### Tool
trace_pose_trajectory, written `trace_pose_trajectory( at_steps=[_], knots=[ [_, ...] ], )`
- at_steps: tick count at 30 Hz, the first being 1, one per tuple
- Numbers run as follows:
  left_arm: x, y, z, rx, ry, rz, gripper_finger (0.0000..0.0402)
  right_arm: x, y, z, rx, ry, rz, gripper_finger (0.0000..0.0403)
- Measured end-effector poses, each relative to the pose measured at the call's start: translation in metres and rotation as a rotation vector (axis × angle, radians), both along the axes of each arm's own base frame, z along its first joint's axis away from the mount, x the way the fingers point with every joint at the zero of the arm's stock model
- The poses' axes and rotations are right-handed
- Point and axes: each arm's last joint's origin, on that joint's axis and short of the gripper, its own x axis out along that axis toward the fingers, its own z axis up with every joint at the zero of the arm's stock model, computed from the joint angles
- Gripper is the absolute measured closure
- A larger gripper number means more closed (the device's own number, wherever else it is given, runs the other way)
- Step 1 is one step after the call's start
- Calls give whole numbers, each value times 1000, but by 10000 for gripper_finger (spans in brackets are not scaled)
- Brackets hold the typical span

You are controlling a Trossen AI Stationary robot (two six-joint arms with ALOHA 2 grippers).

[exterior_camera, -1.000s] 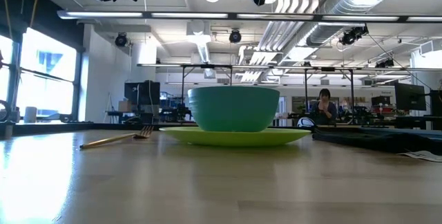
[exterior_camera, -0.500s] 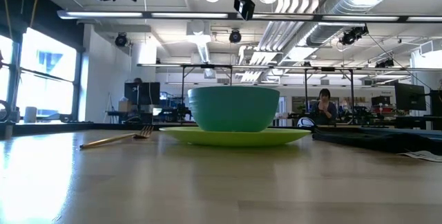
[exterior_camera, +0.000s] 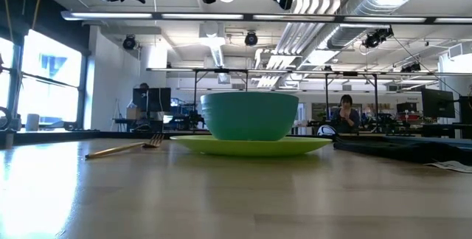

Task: Set table place
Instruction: Put the gold spoon into the blue bowl

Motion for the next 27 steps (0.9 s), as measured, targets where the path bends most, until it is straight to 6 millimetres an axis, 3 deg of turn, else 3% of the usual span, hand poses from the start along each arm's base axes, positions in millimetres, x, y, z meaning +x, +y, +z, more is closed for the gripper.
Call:
trace_pose_trajectory(
  at_steps=[9, 19, 21, 25, 27],
  knots=[
    [0, 1, 0, 3, -2, 29, 401, 21, 16, -9, -43, -32, -17, 269],
    [0, 1, 0, 4, -5, 29, 401, 42, 15, -26, -51, -42, -56, 273],
    [0, 1, 0, 5, -2, 30, 401, 43, 15, -26, -44, -41, -61, 294],
    [1, 1, -2, 0, 13, 41, 401, 41, 16, -31, -21, 18, -63, 384],
    [1, 2, -3, -10, 29, 53, 401, 39, 17, -32, -20, 44, -71, 389]
  ],
)
